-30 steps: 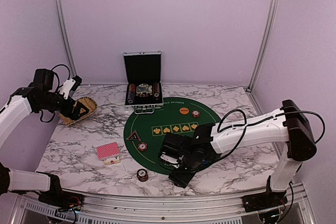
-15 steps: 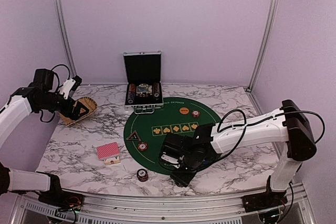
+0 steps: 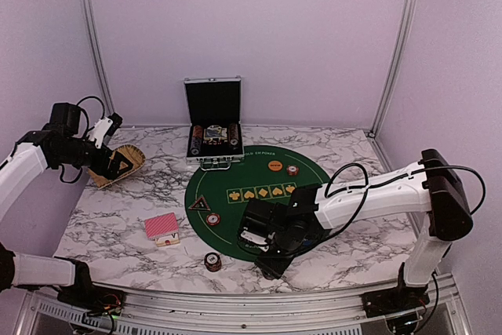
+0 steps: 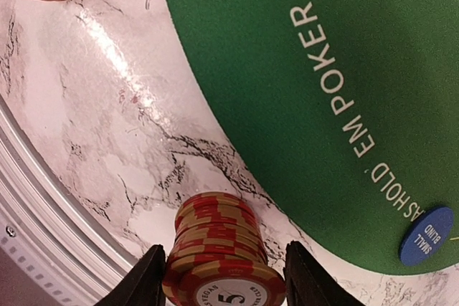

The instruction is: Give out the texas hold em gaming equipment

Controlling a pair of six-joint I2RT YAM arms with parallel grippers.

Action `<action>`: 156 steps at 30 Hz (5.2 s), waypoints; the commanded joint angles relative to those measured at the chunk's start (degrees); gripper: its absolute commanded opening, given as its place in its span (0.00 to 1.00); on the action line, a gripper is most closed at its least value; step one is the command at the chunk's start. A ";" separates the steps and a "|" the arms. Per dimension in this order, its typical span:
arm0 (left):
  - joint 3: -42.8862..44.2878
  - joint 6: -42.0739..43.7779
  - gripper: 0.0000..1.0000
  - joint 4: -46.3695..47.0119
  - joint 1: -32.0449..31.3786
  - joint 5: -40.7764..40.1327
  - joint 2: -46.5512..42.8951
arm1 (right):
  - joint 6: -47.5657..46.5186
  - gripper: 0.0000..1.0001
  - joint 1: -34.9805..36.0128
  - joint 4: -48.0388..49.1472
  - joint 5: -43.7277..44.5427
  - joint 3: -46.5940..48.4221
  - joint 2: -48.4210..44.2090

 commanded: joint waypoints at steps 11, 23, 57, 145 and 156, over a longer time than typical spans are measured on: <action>-0.15 0.52 0.99 -1.41 0.33 0.61 -0.79 | 0.16 0.43 -0.25 -1.00 0.20 2.42 -1.05; -0.06 0.61 0.99 -1.47 0.26 0.67 -0.68 | 0.23 0.21 -0.21 -2.11 0.11 3.18 -1.96; -0.41 0.63 0.99 -1.48 0.27 1.30 -0.53 | -0.71 0.09 -16.49 4.26 2.43 2.42 1.32; 0.34 1.10 0.99 -2.36 0.27 1.06 -1.57 | -11.74 0.63 2.65 -3.80 -6.67 37.96 23.06; 0.97 0.90 0.99 -2.49 0.31 1.22 -1.54 | -12.58 0.63 3.97 -5.58 -4.92 38.90 24.53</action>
